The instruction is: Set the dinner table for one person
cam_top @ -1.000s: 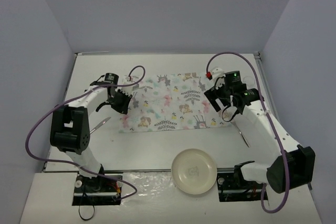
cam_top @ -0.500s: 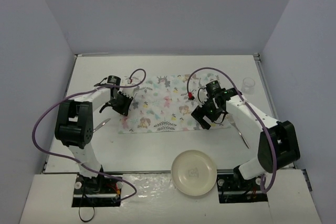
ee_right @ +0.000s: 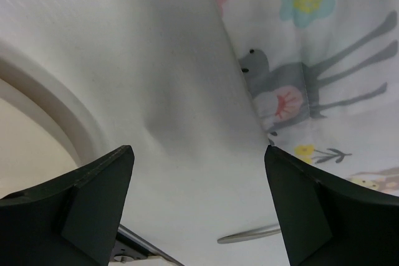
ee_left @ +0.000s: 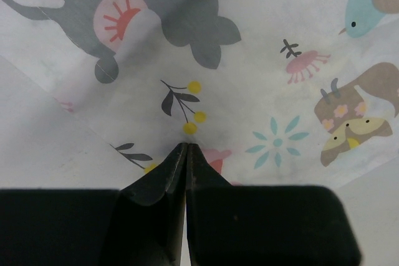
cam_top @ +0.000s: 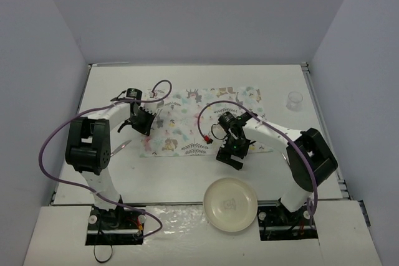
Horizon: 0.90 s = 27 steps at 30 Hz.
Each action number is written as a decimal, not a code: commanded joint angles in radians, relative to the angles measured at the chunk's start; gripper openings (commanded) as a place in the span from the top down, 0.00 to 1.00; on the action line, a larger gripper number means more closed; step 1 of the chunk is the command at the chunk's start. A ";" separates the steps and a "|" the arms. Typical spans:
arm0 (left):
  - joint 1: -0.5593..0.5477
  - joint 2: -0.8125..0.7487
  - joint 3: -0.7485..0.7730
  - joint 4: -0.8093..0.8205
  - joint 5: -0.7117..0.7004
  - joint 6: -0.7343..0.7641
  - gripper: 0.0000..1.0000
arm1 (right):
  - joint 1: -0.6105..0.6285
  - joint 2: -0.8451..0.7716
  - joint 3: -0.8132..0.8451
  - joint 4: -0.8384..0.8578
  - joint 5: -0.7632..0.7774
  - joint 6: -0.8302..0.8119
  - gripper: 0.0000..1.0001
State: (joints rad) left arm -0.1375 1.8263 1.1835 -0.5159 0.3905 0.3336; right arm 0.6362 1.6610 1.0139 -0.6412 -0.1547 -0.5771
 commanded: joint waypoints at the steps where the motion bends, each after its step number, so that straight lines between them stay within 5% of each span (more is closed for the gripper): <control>1: 0.041 -0.005 -0.014 0.004 -0.075 0.028 1.00 | 0.003 -0.093 0.011 -0.094 0.047 -0.017 0.17; 7: 0.078 -0.024 -0.014 -0.004 -0.095 0.023 0.97 | 0.011 -0.181 0.057 -0.172 0.044 -0.033 0.16; 12: 0.097 -0.061 -0.003 -0.002 -0.107 0.002 0.38 | 0.070 -0.192 0.034 -0.204 -0.065 -0.047 0.15; 14: 0.107 -0.101 0.012 -0.002 -0.103 -0.016 0.27 | 0.085 -0.161 0.015 -0.202 -0.093 -0.056 0.16; 27: 0.131 -0.291 0.145 -0.109 -0.046 -0.011 0.20 | 0.109 0.007 -0.031 -0.185 -0.094 -0.106 0.18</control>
State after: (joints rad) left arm -0.0051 1.5933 1.2865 -0.5918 0.3219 0.3176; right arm 0.7338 1.6341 0.9901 -0.7829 -0.2372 -0.6582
